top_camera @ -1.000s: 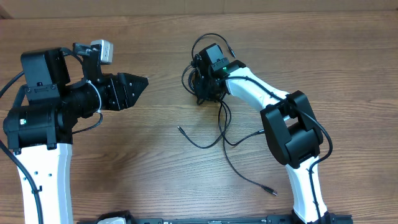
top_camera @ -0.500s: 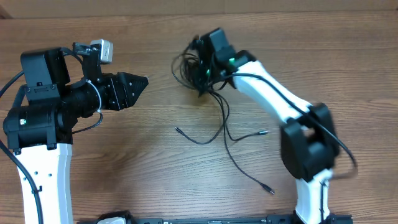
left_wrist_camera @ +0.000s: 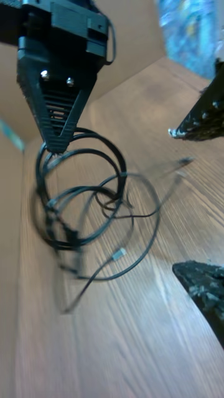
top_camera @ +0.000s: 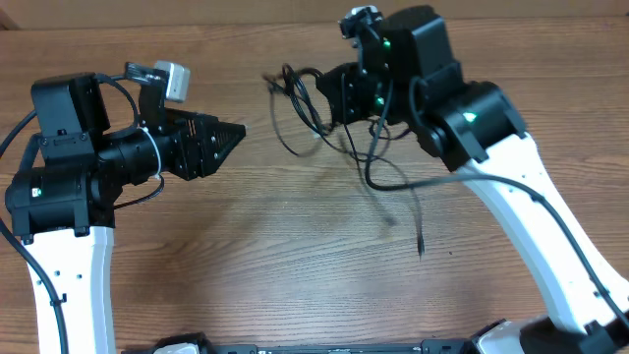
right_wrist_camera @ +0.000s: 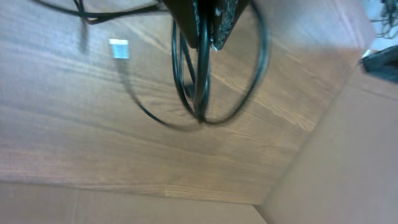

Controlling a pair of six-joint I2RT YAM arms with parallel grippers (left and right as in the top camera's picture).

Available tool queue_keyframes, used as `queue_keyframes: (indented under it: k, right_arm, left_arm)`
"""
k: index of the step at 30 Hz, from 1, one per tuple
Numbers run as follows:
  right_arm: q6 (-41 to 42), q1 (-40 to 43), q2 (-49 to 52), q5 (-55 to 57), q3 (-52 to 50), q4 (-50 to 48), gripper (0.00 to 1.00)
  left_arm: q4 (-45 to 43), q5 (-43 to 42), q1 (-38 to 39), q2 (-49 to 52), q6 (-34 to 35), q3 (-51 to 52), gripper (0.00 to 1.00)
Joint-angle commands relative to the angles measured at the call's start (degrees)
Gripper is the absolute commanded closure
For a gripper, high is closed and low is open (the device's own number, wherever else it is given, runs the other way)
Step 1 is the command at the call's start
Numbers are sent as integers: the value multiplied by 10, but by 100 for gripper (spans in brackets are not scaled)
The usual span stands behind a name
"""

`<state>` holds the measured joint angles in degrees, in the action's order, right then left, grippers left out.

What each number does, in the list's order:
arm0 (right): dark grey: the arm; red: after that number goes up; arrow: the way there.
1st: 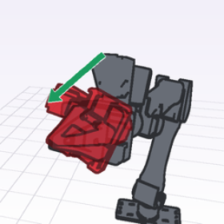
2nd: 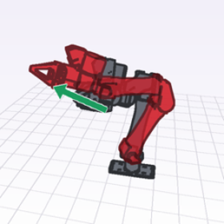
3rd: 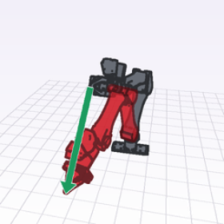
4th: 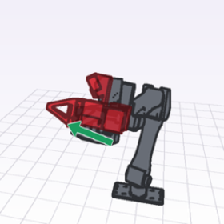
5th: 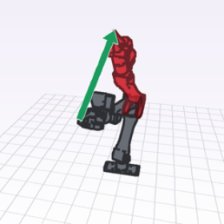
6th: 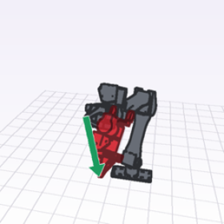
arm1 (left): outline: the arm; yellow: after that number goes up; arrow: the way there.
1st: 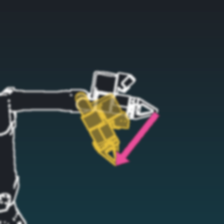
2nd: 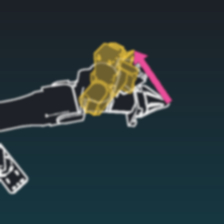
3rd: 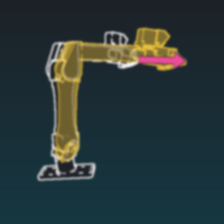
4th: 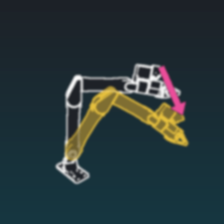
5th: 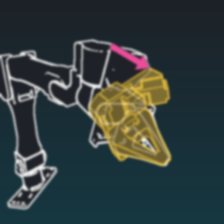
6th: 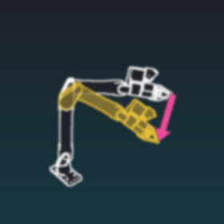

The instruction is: Untangle cables

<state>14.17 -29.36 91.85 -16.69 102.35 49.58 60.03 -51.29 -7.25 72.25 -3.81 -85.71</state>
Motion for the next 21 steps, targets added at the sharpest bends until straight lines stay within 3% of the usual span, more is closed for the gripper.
queue_keyframes:
  k: [1,4,6,7,9,10,15,21]
  right_arm:
    - [33,-3,-46,-4,10,12,96]
    - [34,-3,-63,-3,10,34,96]
    - [34,-3,-64,-3,10,47,96]
    - [34,-3,-63,-3,9,56,96]
    - [33,-5,-62,-3,9,65,96]
    - [27,-6,-60,-3,9,67,96]
    - [7,-13,-60,12,9,71,96]
    - [9,-13,-63,11,9,49,96]
  left_arm:
    - [0,-74,-1,-7,-54,-3,32]
    - [0,-94,3,-7,-39,-3,29]
    - [-4,-86,9,-7,34,-3,28]
    - [-2,-61,14,-6,109,-3,30]
    - [9,-18,22,-6,197,-3,31]
    - [10,-1,26,-6,215,-3,32]
    - [23,110,59,-6,253,-3,29]
    - [19,155,103,14,217,-3,22]
